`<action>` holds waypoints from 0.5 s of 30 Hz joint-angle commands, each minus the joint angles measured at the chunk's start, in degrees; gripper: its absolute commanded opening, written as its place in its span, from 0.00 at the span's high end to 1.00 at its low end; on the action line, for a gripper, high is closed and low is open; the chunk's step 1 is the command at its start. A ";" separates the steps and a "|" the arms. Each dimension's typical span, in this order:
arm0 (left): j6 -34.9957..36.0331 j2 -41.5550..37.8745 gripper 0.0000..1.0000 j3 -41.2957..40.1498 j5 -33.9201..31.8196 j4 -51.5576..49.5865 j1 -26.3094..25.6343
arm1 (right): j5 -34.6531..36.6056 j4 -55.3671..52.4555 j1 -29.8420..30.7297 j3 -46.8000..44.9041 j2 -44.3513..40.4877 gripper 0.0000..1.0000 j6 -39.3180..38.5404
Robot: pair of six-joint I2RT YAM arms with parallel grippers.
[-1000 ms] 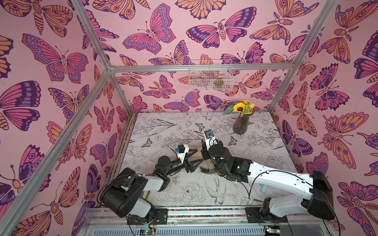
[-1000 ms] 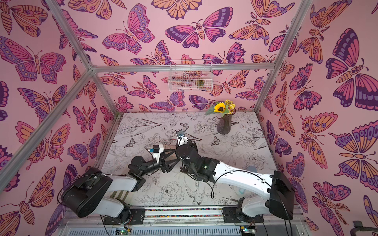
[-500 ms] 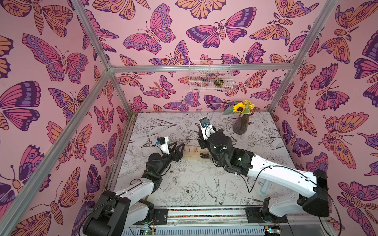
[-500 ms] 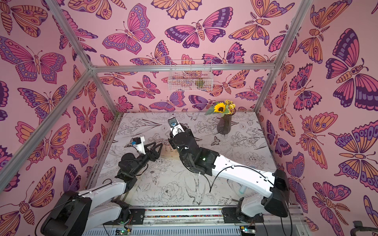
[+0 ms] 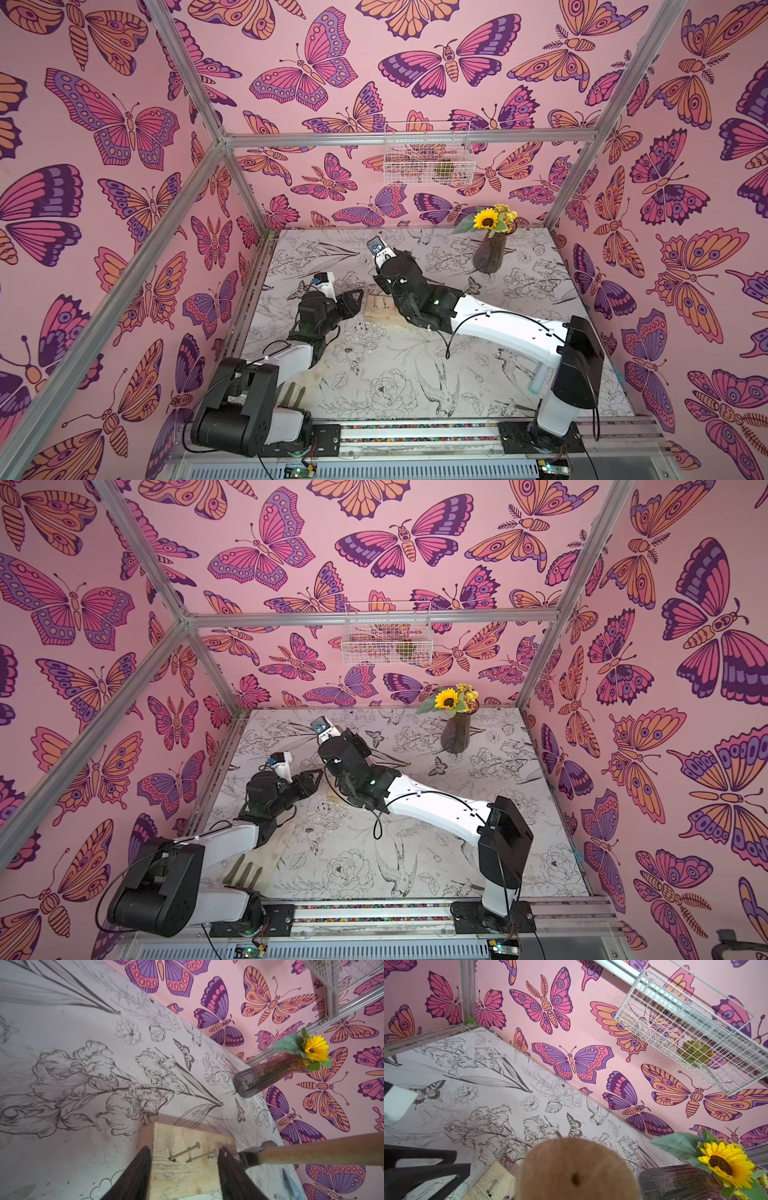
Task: Use a claw hammer to pull out a nail
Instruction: Remove the nail from the mounting plate.
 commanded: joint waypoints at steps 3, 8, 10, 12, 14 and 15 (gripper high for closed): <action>-0.17 3.96 0.47 1.30 4.97 1.29 0.94 | 2.83 2.73 -0.24 6.99 0.25 1.00 -3.93; 0.24 7.43 0.51 2.20 7.48 3.47 1.36 | 2.31 2.61 -0.24 7.88 1.70 1.00 -3.56; 0.40 8.59 0.52 2.54 8.25 3.74 1.40 | 2.01 2.40 -0.24 8.41 2.08 1.00 -3.29; 0.61 9.58 0.53 2.95 9.27 3.93 1.40 | 2.12 2.40 -0.24 8.90 2.47 1.00 -3.10; 0.76 10.62 0.53 3.16 9.95 4.27 1.36 | 2.32 1.99 -0.24 9.62 3.02 1.00 -3.31; 0.84 10.98 0.54 3.17 10.11 4.52 1.39 | 2.98 2.02 -0.24 10.02 3.37 1.00 -3.51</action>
